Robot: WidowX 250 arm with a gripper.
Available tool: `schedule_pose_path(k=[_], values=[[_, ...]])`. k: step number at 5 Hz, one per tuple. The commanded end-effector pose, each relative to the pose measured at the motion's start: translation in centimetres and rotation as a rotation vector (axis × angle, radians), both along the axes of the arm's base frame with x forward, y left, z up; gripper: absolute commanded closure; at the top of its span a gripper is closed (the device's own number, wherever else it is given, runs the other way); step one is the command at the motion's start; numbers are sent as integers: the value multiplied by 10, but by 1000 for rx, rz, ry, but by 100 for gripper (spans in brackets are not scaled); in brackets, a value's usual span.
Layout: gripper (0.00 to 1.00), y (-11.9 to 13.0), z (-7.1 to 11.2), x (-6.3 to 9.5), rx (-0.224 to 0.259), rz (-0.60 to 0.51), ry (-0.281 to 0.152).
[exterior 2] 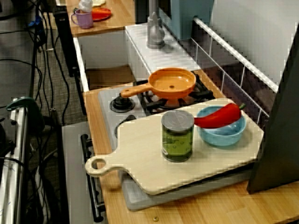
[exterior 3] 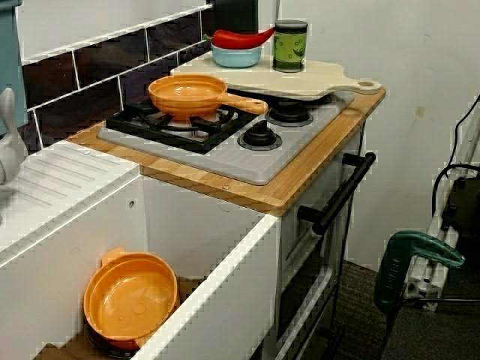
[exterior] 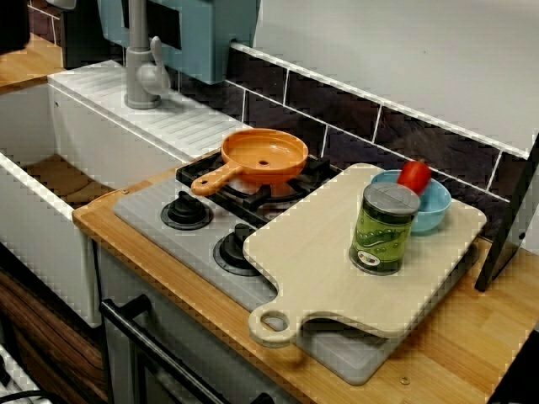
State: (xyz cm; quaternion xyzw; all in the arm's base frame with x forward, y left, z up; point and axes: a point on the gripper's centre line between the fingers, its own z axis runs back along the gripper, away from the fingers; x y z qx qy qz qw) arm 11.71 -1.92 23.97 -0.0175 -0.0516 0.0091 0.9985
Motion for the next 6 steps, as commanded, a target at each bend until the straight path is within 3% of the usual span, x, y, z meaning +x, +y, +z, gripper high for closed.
schedule_pose_path(k=[1, 2, 4, 5, 6], values=[[0, 0, 0, 0, 0, 0, 0], [0, -21, -26, -4, 60, -86, -49], [0, -71, -48, 23, 162, -119, -68], [0, -110, -49, 53, 174, -168, -110], [0, -139, -40, 86, 210, -252, -209]])
